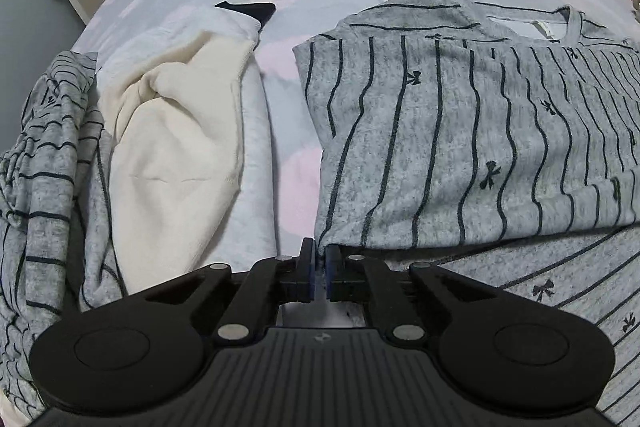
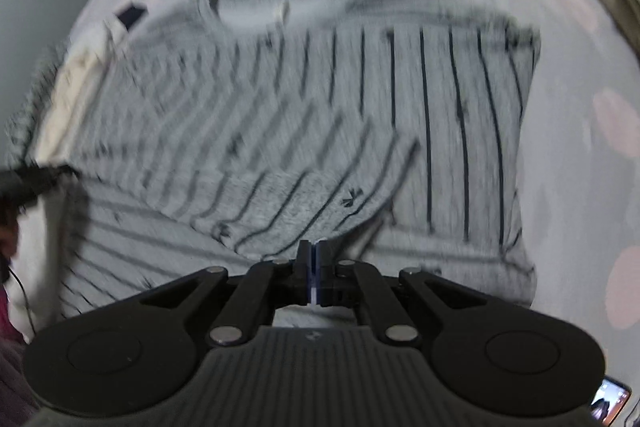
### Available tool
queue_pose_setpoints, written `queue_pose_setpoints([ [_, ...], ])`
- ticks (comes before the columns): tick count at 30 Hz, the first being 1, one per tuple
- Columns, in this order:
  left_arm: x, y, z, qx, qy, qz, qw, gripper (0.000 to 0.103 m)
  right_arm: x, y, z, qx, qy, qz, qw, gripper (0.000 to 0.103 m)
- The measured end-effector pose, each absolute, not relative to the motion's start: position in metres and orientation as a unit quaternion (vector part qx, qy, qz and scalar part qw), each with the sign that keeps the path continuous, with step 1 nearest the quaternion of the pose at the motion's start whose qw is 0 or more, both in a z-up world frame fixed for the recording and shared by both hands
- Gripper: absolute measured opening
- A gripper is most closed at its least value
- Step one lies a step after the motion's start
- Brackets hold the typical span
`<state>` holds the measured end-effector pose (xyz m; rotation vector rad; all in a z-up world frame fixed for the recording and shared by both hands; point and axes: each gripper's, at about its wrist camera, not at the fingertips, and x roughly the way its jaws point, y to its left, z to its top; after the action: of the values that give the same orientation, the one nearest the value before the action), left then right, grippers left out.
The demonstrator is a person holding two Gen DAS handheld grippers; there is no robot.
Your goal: Fold clothes
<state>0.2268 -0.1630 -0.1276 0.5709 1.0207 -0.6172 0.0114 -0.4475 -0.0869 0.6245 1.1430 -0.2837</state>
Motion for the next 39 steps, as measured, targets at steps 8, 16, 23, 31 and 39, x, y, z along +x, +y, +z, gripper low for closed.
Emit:
queue_pose_setpoints([
  [8, 0.235, -0.150, -0.108, 0.227, 0.518, -0.307, 0.766, 0.033, 0.011, -0.473, -0.090, 0.297, 0.517, -0.163, 0.786, 0.033],
  [16, 0.275, -0.158, -0.071, 0.126, 0.479, -0.312, 0.811, 0.046, 0.024, -0.499, -0.078, 0.297, 0.463, -0.202, 0.810, 0.033],
  [23, 0.328, -0.202, -0.092, 0.100, 0.483, -0.290, 0.820, 0.050, 0.034, -0.524, -0.082, 0.318, 0.443, -0.227, 0.807, 0.036],
  [31, 0.371, -0.224, -0.120, 0.038, 0.519, -0.269, 0.810, 0.050, 0.047, -0.525, -0.089, 0.314, 0.451, -0.221, 0.806, 0.037],
  [39, 0.384, -0.236, -0.132, 0.020, 0.558, -0.248, 0.792, 0.020, 0.045, -0.522, -0.100, 0.315, 0.482, -0.207, 0.791, 0.037],
])
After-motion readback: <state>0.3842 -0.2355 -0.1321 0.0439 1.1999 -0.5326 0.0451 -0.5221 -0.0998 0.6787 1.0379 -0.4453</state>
